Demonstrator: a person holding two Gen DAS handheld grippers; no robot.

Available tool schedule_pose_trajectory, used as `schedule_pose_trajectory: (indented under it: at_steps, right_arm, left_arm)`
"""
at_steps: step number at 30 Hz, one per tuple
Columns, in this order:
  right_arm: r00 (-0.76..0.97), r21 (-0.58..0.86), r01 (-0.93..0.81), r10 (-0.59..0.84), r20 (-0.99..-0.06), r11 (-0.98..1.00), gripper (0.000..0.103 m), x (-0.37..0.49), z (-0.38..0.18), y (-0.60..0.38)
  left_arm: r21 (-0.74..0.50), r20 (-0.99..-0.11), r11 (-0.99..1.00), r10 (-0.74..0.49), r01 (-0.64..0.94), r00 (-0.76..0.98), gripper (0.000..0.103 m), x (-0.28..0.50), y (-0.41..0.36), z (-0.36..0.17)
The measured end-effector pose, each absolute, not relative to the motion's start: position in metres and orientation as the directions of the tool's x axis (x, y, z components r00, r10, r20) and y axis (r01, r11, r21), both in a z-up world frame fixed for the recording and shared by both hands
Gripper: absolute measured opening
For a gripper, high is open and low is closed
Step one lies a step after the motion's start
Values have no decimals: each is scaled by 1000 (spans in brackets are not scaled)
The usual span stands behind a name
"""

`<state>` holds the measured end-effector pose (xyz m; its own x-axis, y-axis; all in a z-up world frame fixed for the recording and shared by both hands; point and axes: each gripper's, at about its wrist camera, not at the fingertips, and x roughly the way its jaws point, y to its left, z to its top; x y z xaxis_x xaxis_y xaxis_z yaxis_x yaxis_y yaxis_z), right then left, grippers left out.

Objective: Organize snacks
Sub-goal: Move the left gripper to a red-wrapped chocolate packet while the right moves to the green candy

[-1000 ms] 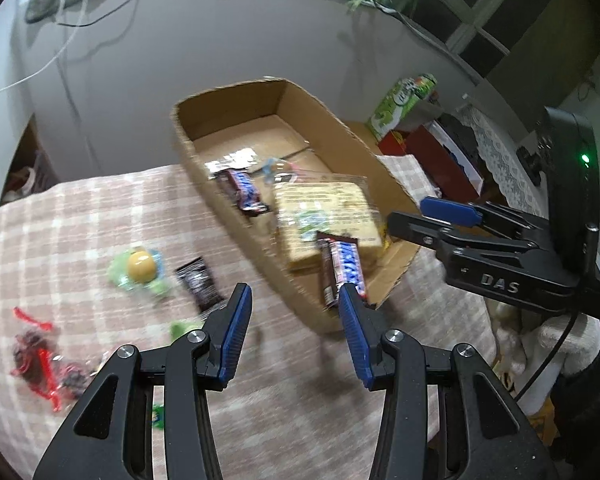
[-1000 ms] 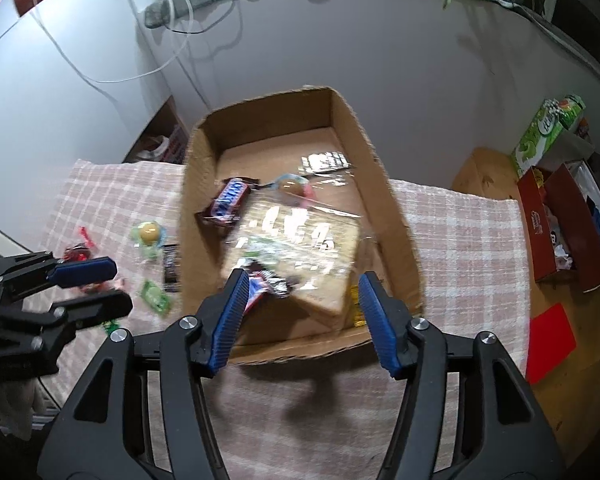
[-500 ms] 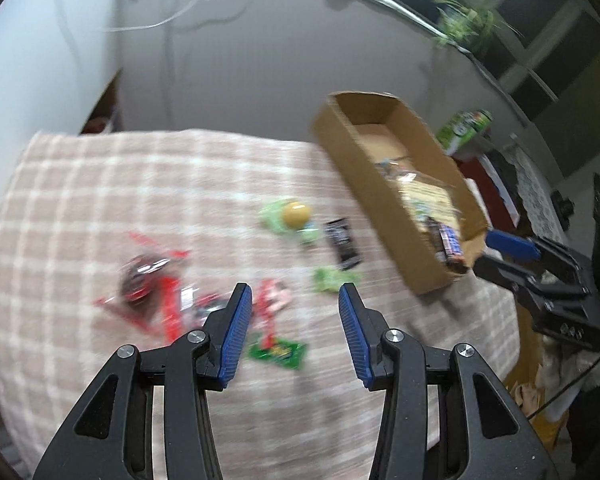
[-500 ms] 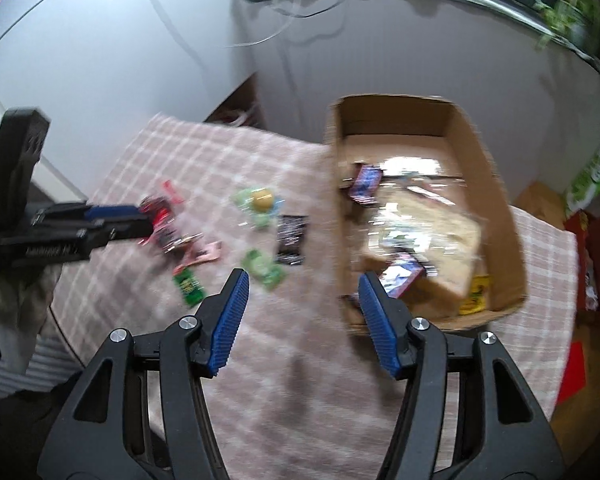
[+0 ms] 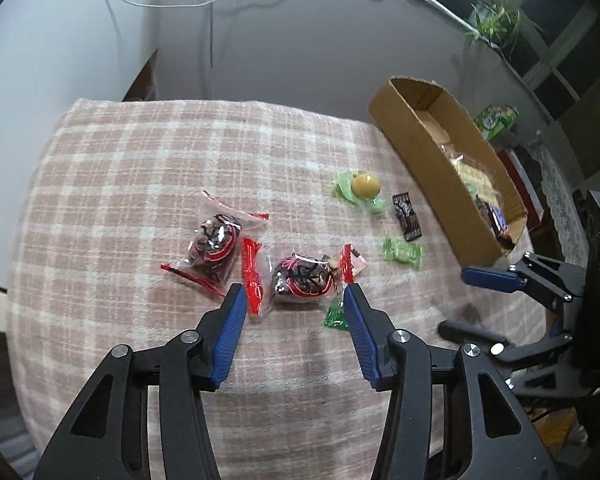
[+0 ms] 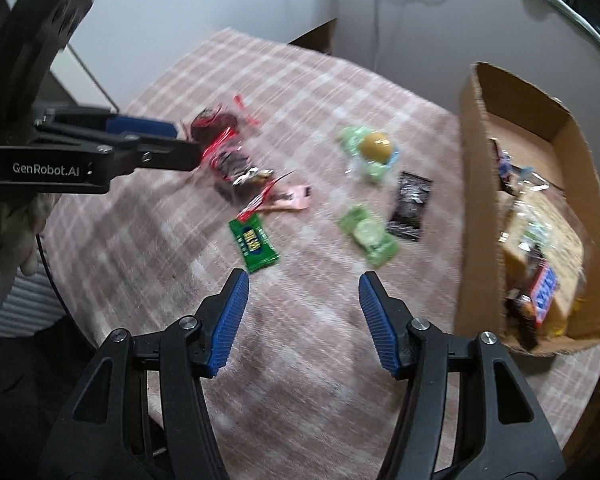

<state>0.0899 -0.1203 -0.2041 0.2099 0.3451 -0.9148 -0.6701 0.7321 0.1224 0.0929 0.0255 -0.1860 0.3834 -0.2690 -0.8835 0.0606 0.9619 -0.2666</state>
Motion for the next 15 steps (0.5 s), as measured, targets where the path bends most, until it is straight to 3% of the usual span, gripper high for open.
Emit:
schedule_pose_trajectory:
  at_steps: [15]
  right_arm:
    - [146, 122, -734, 331, -932, 668, 60, 96, -230, -84]
  left_arm:
    - [-217, -917, 971, -238, 100, 319, 49, 111, 11, -218]
